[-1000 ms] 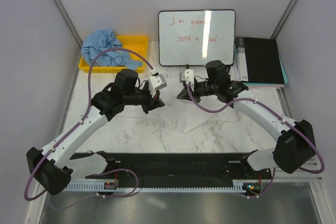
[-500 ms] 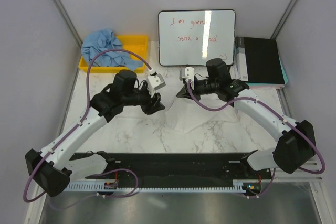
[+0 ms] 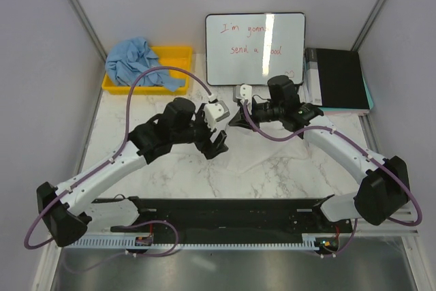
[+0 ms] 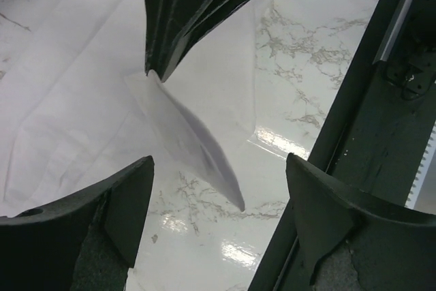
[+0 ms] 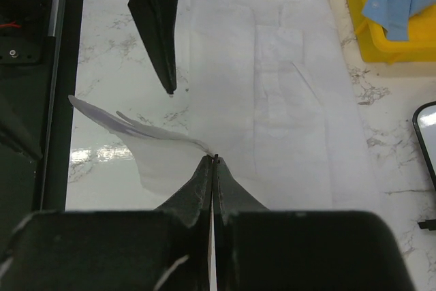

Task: Fold and stack the long sleeve shirts
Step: Fold the shirt

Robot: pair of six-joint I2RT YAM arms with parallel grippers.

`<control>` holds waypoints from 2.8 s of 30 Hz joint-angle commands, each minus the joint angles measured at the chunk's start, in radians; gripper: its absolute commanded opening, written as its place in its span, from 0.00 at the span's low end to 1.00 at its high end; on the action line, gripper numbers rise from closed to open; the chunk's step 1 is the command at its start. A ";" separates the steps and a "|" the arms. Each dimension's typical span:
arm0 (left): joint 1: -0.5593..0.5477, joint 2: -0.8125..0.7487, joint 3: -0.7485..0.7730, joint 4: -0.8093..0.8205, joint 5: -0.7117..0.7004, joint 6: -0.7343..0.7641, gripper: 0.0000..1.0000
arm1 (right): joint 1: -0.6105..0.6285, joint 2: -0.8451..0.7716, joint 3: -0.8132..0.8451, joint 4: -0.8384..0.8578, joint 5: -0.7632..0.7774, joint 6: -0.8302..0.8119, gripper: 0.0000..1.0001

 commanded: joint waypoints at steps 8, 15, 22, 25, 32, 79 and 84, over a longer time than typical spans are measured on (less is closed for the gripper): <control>-0.066 0.151 0.099 0.034 -0.289 -0.165 0.47 | 0.006 -0.043 0.054 0.081 -0.024 0.087 0.00; 0.031 0.122 0.148 0.032 -0.162 -0.138 0.02 | -0.081 -0.070 0.061 0.031 0.031 0.156 0.45; 0.101 0.170 0.212 0.078 -0.055 -0.022 0.02 | -0.321 -0.026 0.137 -0.127 -0.013 0.155 0.73; 0.129 0.199 0.218 0.125 -0.019 0.035 0.02 | -0.408 0.014 0.182 -0.259 -0.035 0.112 0.72; 0.182 0.361 0.442 0.190 0.047 0.286 0.02 | -0.543 0.039 0.176 -0.384 -0.079 0.066 0.72; 0.417 0.428 0.082 -0.153 0.667 1.943 0.04 | -0.609 0.169 0.211 -0.493 -0.150 -0.003 0.70; 0.449 0.425 -0.033 -0.166 0.643 2.179 0.06 | -0.554 0.222 0.225 -0.493 -0.125 -0.011 0.70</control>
